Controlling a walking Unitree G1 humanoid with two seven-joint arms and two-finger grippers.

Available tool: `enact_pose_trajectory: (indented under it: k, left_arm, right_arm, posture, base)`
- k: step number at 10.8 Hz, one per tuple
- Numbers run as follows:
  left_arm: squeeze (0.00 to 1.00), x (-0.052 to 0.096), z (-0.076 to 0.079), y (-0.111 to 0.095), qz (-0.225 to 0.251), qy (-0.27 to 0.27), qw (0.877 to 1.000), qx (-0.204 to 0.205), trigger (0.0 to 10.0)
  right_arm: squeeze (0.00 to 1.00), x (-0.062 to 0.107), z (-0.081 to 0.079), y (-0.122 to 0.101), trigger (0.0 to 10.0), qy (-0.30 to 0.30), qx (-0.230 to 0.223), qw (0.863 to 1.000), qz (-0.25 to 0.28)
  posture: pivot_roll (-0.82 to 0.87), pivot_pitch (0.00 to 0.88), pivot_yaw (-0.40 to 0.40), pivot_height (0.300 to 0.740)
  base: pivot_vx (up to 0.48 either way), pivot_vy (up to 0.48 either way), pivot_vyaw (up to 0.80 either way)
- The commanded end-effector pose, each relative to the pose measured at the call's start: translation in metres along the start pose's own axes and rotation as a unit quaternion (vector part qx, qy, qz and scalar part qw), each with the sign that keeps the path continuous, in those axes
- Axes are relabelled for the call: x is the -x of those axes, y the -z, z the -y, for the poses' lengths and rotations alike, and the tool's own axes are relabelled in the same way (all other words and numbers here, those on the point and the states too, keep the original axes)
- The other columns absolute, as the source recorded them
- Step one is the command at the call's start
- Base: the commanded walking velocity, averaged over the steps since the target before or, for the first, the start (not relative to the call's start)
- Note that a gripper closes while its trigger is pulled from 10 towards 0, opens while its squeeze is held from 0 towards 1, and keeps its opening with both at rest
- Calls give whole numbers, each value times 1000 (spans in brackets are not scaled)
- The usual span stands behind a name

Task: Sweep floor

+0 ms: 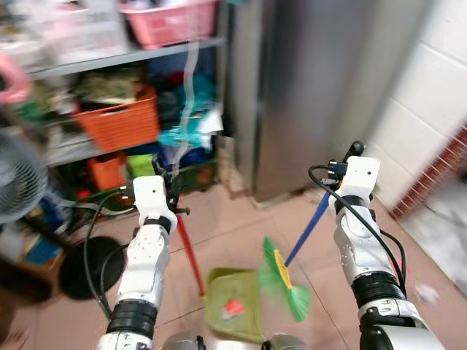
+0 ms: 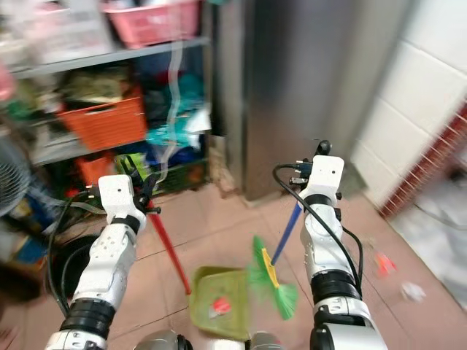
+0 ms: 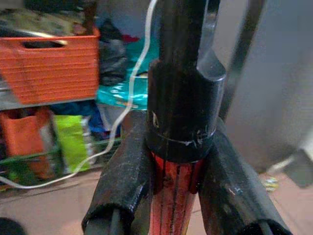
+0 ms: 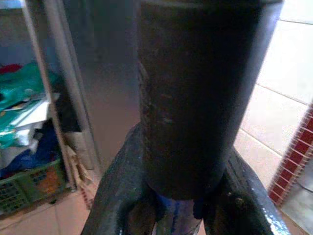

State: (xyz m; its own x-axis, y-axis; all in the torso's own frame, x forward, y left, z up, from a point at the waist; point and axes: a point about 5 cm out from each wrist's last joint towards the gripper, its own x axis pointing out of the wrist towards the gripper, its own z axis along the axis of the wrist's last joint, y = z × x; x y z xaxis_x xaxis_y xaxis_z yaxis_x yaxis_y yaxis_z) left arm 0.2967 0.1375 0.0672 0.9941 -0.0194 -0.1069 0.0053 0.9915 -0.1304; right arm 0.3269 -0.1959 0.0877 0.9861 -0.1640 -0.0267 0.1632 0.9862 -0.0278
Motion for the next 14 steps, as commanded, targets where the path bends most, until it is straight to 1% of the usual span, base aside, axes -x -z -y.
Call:
enact_pose_trajectory:
  k: [1, 5, 11, 13, 14]
  left_arm:
    - [0, -5, 2, -16, 29, 2, 1000, 12, 10000]
    - [0, -4, 5, -21, 38, 35, 998, 33, 10000]
    - [0, -3, 8, -21, 37, 53, 997, 38, 10000]
    - [0, -3, 9, -21, 38, 56, 997, 38, 10000]
    - [0, -3, 10, -21, 39, 57, 997, 38, 10000]
  right_arm:
    - [0, -2, 1, 1, 10000, 3, 8, 1000, -10]
    - [0, -2, 1, 1, 10000, 4, 8, 1000, -10]
    - [0, -3, 3, 1, 10000, 8, 14, 1000, -11]
    - [0, -2, 4, 2, 10000, 13, 17, 1000, -12]
    - [0, -3, 8, 1, 10000, 24, 27, 999, -8]
  posture:
    - [-84, 0, 50, 740]
    - [-82, 0, 51, 740]
    - [-85, 0, 53, 740]
    - [-86, 0, 53, 740]
    - [-87, 0, 53, 740]
  base:
    - [0, 0, -800]
    - [0, 0, -800]
    - [0, 0, -800]
    - [259, 0, -800]
    - [274, 0, -800]
